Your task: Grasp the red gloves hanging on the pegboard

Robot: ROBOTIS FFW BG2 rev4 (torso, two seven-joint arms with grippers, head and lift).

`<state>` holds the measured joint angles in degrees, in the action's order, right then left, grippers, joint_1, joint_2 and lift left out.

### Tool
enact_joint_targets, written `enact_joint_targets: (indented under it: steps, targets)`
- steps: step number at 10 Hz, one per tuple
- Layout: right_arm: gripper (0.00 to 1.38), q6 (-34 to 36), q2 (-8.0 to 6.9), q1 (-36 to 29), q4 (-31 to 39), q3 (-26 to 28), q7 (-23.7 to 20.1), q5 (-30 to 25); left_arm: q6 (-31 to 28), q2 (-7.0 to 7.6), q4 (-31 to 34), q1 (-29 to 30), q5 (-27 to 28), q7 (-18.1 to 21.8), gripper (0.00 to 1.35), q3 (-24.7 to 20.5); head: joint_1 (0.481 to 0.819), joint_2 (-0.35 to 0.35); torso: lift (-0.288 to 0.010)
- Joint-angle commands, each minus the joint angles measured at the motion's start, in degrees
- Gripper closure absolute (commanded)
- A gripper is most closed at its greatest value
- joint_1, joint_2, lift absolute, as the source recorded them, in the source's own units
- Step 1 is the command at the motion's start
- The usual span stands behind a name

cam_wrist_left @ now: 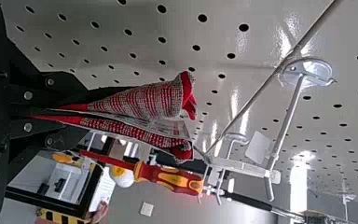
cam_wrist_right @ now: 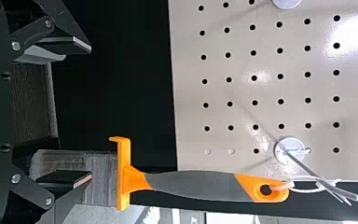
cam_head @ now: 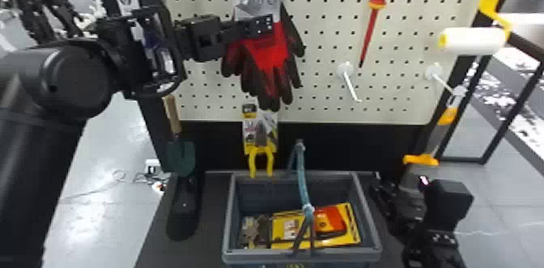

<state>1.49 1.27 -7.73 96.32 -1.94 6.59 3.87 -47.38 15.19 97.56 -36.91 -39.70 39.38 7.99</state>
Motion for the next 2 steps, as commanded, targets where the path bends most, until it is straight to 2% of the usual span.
enact_joint_targets:
  steps: [1,2]
  targets:
    - [0.32,0.0,-0.04,0.0,0.01,0.01,0.01,-0.09,0.27,0.02,0.0,0.17,-0.12,0.0,1.22,-0.08,0.549,0.0,-0.1]
    - [0.32,0.0,0.05,0.0,0.1,0.01,0.01,-0.09,0.45,0.02,-0.09,0.25,-0.12,0.0,1.22,-0.08,0.549,0.0,-0.1]
